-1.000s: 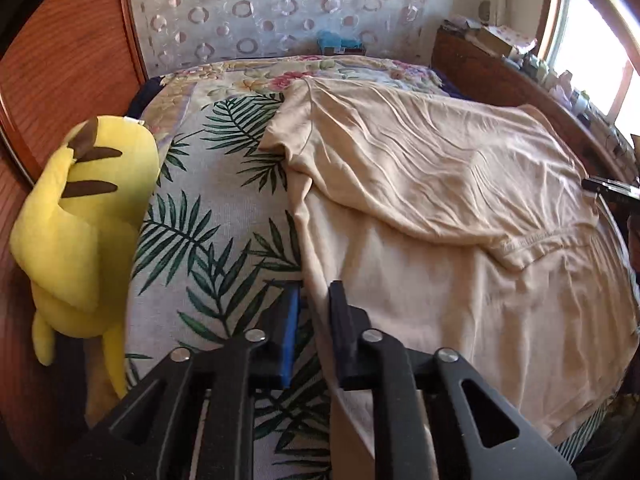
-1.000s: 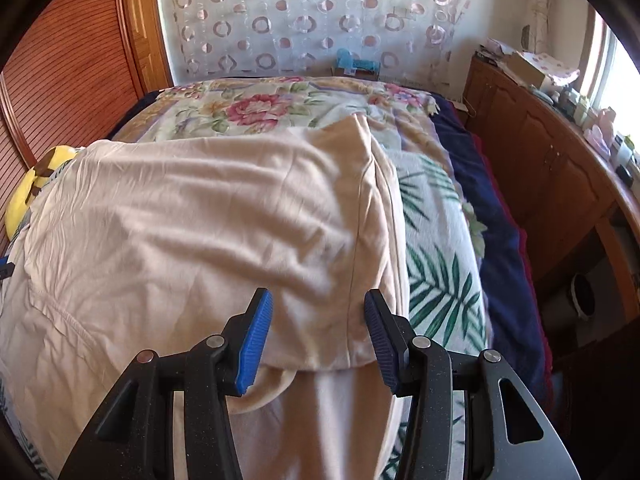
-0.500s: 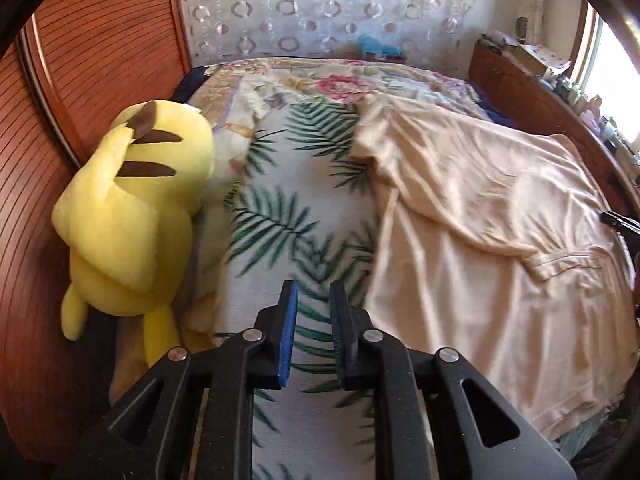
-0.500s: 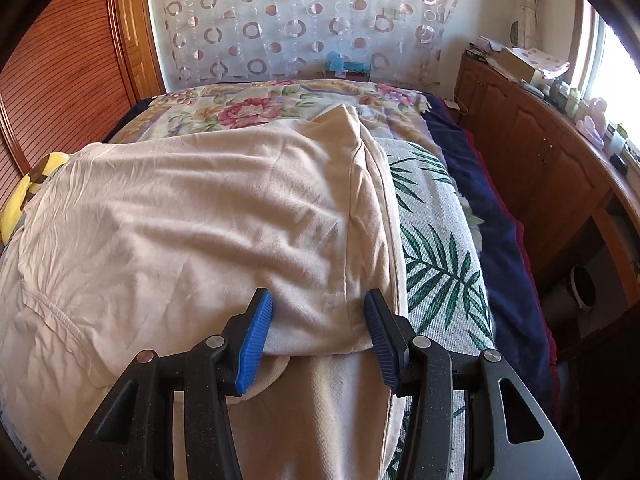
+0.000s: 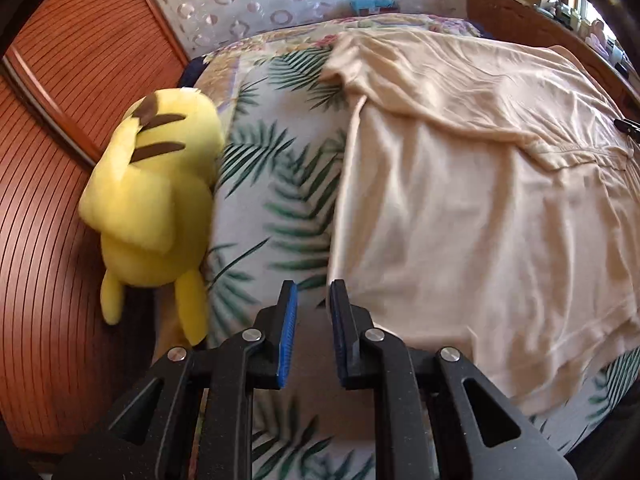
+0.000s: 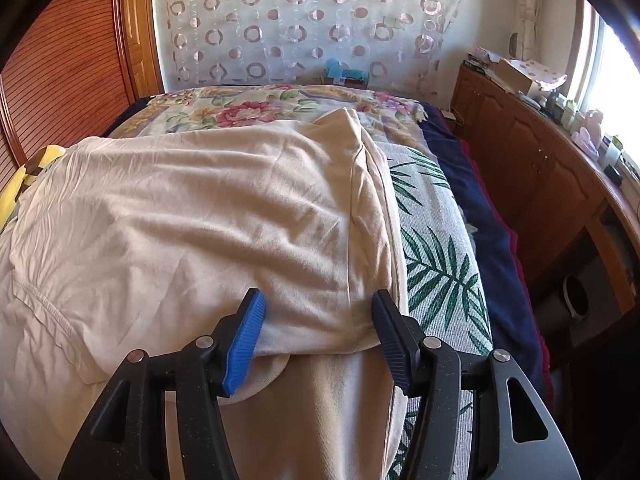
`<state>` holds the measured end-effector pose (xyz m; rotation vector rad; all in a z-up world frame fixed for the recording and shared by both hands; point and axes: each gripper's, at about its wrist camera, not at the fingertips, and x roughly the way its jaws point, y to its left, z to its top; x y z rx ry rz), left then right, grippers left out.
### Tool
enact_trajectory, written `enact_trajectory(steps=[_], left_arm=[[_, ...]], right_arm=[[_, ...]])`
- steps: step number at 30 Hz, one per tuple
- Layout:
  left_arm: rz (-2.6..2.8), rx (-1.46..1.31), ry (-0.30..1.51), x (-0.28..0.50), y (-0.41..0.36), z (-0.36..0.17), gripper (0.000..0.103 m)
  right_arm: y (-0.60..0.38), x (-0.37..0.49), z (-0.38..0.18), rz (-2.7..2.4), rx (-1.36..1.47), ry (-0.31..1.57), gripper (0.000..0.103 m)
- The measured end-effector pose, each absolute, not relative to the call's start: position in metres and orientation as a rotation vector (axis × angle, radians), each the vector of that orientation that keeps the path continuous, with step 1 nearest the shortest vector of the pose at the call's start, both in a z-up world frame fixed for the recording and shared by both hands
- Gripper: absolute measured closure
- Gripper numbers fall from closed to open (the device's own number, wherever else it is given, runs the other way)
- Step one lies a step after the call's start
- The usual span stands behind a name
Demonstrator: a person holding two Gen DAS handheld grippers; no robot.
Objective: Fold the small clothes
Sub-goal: 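Move both grippers to the new folded edge of the shirt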
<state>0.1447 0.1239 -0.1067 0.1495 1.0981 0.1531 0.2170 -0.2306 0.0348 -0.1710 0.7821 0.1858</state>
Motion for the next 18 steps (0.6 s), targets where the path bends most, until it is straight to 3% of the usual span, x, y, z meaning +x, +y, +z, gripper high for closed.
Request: enact_trajectory(steps=[8,10,11,12,18], left_arm=[[0.199,0.071,1.061,0.136,0.155,-0.091,0.084],[0.176,0.036,1.013,0.143,0.155,-0.082,0.071],[0.164,0.022,0.993,0.146,0.155,-0.079,0.056],[0.144,0.004,0.965,0.152,0.153,-0.075,0.051],[0.065,-0.070,0.905,0.199,0.139,-0.069,0.047]], right_arm=[[-0.233,0.220,0.037,0.193,-0.170,0.784,0.044],[-0.234,0.220,0.037,0.192,-0.171,0.784,0.044],[-0.234,0.220,0.036,0.193,-0.170,0.784,0.044],[-0.234,0.220,0.036,0.193,-0.169,0.784,0.044],[-0.237,0.221,0.036,0.196,-0.158,0.784,0.044]])
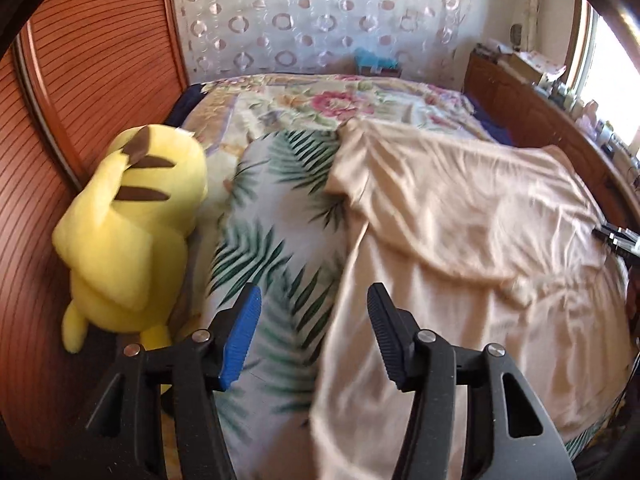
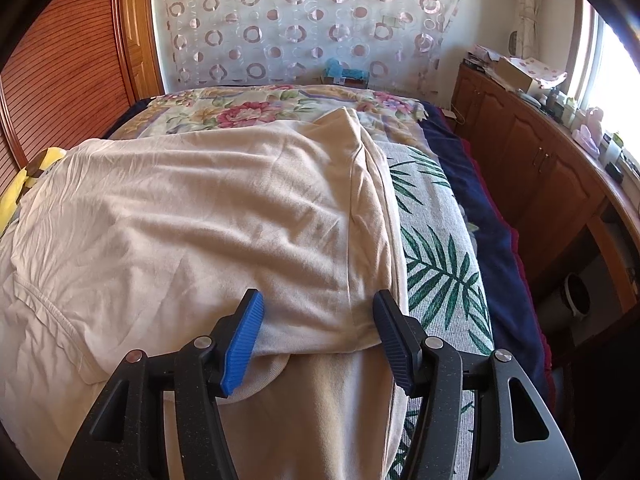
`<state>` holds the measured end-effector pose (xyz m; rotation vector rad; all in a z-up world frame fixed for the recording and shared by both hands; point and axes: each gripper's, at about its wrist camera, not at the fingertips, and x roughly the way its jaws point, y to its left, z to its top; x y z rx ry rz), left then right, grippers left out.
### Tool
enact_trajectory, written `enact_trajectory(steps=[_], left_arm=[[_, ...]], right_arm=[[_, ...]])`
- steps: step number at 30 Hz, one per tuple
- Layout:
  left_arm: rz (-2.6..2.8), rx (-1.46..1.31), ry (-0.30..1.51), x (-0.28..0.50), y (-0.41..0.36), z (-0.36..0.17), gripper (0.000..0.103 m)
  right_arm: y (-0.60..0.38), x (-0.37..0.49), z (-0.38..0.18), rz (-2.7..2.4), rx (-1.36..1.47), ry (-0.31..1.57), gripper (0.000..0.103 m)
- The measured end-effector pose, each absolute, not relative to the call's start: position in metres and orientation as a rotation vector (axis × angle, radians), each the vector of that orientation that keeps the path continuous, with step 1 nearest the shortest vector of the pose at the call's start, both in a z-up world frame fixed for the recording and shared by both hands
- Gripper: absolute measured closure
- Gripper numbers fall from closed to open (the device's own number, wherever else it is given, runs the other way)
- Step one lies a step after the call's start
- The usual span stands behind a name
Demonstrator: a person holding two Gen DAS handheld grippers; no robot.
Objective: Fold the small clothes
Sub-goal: 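Move both grippers to the new folded edge of the shirt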
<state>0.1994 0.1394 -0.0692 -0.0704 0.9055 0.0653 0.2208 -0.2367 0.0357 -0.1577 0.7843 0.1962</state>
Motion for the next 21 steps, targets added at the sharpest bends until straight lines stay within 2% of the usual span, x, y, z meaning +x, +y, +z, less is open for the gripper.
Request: enact_trajectory(steps=[8,9,11,21], left_arm=[[-0.034,-0.157,0.925,0.259,0.112,-0.078,0.046],[-0.043,-0.166,0.936,0.263,0.110,-0.081,0.036],[-0.053,-0.190,0.957,0.270,0.108,-0.088,0.026],[-0.019,-0.219,0.952,0.275,0.107,-0.099,0.026]], right_arm=[[-0.255,0.221,0.037,0.201,-0.038,0.797,0.044],[-0.255,0.219,0.038,0.204,-0.019,0.802,0.044],[-0.259,0.219,0.038,0.209,0.016,0.818,0.044],[-0.262,0.218,0.044,0.202,0.037,0.870,0.044]])
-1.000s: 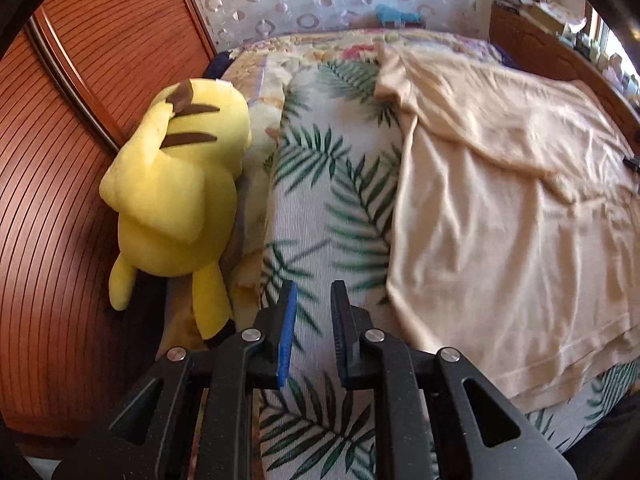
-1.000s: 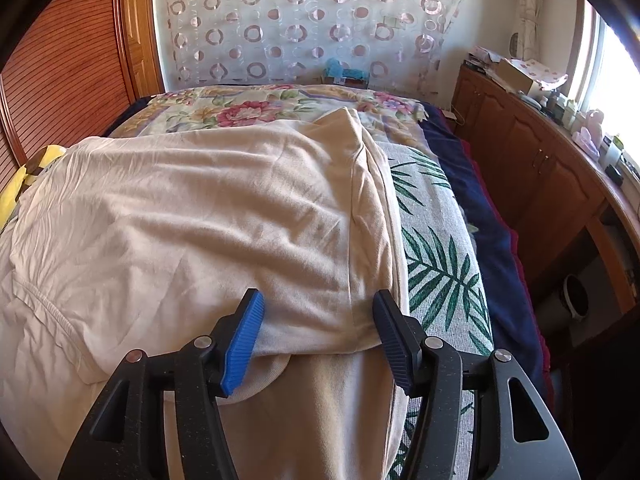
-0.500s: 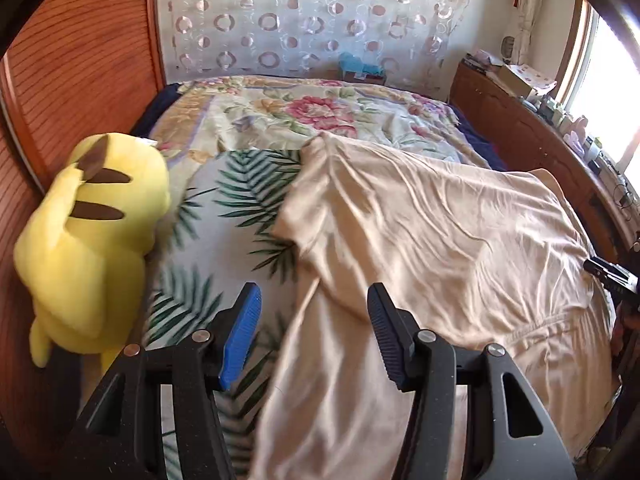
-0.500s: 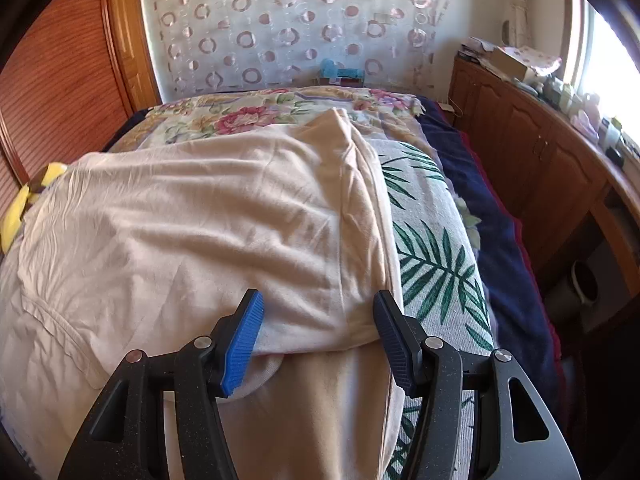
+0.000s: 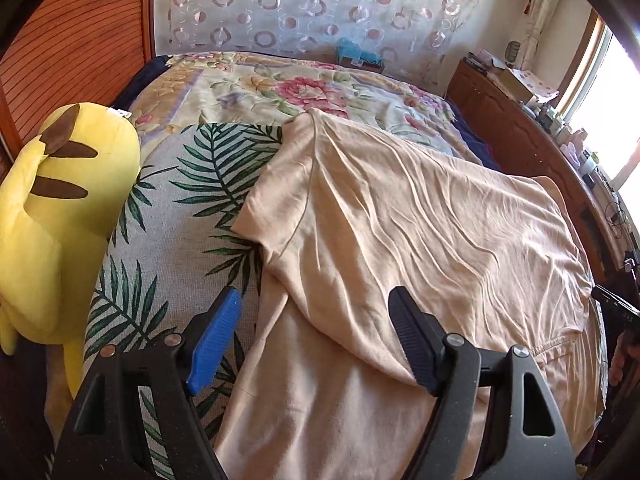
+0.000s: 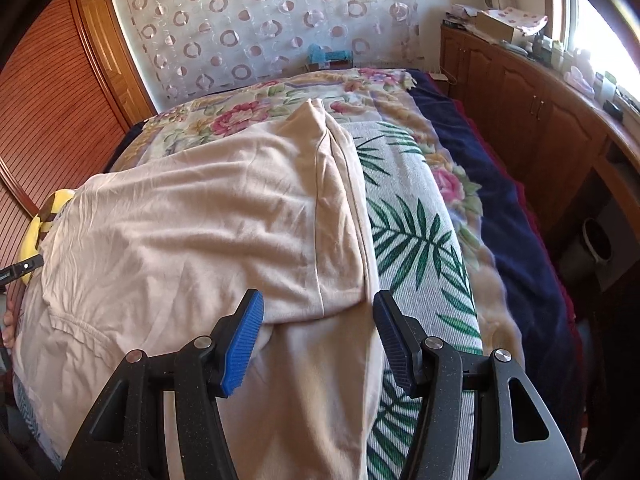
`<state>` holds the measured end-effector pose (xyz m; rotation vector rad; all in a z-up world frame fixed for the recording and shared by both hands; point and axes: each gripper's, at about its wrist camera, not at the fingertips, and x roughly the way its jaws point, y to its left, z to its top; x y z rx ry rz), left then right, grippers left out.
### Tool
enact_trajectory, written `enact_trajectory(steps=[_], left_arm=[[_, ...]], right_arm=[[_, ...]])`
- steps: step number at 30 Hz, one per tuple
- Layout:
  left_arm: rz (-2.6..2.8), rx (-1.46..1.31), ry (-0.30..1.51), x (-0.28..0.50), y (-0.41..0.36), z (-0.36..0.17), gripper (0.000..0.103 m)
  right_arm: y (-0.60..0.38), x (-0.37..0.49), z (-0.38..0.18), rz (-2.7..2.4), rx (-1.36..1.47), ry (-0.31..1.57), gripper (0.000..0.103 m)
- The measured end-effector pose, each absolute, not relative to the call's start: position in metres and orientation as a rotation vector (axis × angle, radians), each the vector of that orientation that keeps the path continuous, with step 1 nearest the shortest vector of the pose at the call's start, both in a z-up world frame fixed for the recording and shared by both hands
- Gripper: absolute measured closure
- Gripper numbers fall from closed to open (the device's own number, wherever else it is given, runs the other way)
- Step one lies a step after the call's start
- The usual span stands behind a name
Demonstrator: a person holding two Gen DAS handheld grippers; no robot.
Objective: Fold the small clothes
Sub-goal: 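Move both grippers to the new folded edge of the shirt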
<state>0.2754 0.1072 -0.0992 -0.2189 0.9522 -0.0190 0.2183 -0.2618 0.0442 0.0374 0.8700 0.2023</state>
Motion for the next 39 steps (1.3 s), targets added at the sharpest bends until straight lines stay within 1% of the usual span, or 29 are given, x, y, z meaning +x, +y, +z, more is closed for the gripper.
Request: enact_trajectory(steps=[4,5,6,8,10,12,13,22,26,30,32,39], left_arm=[[-0.016,-0.214,0.939,0.277,0.110,-0.100,0.028],[-0.015,-0.214,0.935,0.277,0.110,-0.099,0.030],[-0.015,-0.213,0.931,0.278,0.110,-0.098,0.035],[-0.024,-0.211,0.921,0.277,0.109,-0.095,0.040],[-0.028,-0.209,0.909,0.276,0.108,-0.093,0.047],[-0.030,-0.210,0.926,0.277,0.108,-0.096,0.057],[-0.030,-0.218,0.942,0.278,0.109,-0.098,0.058],[-0.069,-0.232,0.965,0.276,0.108,-0.101,0.060],[-0.087,-0.216,0.952,0.266,0.102,-0.092,0.060],[-0.097,-0.205,0.988,0.262,0.095,-0.097,0.060],[-0.076,-0.231,1.006,0.265,0.098,-0.104,0.060],[-0.054,-0.311,0.960,0.290,0.114,-0.105,0.060]], right_arm=[[-0.262,0.213,0.042,0.212,0.049,0.892,0.044],[-0.263,0.213,0.044,0.219,0.056,0.890,0.044],[-0.261,0.213,0.043,0.226,0.062,0.889,0.044],[-0.261,0.212,0.045,0.241,0.061,0.887,0.044],[-0.256,0.214,0.043,0.262,0.052,0.892,0.044],[-0.252,0.216,0.041,0.265,0.032,0.895,0.044],[-0.252,0.217,0.041,0.265,0.024,0.899,0.044],[-0.261,0.228,0.034,0.206,0.045,0.892,0.044],[-0.254,0.233,0.031,0.198,0.007,0.886,0.044],[-0.253,0.232,0.030,0.197,-0.017,0.878,0.044],[-0.253,0.232,0.028,0.194,-0.016,0.872,0.044],[-0.253,0.230,0.032,0.197,-0.005,0.861,0.044]])
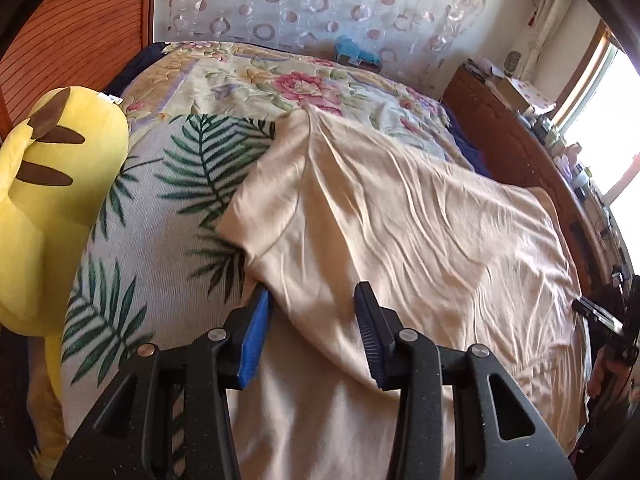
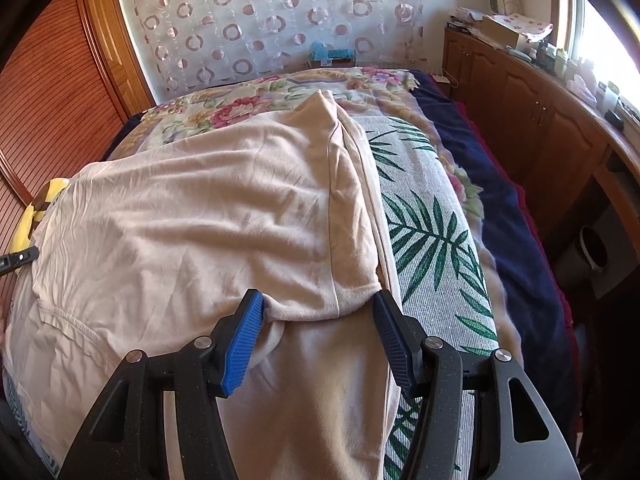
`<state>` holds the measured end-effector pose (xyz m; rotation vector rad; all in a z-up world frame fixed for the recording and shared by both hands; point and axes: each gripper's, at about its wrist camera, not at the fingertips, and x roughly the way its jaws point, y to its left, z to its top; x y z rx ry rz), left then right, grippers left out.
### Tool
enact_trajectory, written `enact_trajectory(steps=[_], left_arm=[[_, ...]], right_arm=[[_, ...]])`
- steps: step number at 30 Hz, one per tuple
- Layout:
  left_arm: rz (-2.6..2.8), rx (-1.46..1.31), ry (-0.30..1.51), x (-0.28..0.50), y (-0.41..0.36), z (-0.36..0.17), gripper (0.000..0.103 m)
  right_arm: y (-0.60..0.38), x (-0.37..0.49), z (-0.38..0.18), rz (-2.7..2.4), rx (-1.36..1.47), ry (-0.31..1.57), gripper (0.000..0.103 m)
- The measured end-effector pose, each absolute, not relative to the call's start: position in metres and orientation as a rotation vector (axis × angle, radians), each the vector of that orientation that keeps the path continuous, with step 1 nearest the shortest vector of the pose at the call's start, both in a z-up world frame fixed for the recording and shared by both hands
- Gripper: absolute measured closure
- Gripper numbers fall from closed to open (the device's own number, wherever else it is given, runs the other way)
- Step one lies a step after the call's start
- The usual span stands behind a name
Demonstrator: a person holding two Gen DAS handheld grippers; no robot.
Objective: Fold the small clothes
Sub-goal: 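Move both grippers to the new folded edge of the shirt, then grasp the folded edge with both grippers and lift it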
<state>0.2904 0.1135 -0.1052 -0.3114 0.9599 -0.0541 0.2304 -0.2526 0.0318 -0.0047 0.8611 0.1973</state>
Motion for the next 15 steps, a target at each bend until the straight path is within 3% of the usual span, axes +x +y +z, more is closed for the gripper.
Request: enact_trajectory(steps=[11,13,15], left_arm=[[-0.073,-0.341,0.917,0.305,0.118,-0.108,0.068],[-0.073,-0.322,0.916,0.305,0.116,-0.108,0.067],[-0.071,-0.314,0.919,0.305,0.115,-0.107,0.067]], right_arm=[[-0.258,0.237,0.030,0.198,0.036,0.831,0.045],[-0.258,0.240,0.029,0.199,0.048,0.827,0.058],[-0.257,0.242,0.029,0.206,0.061,0.826,0.062]])
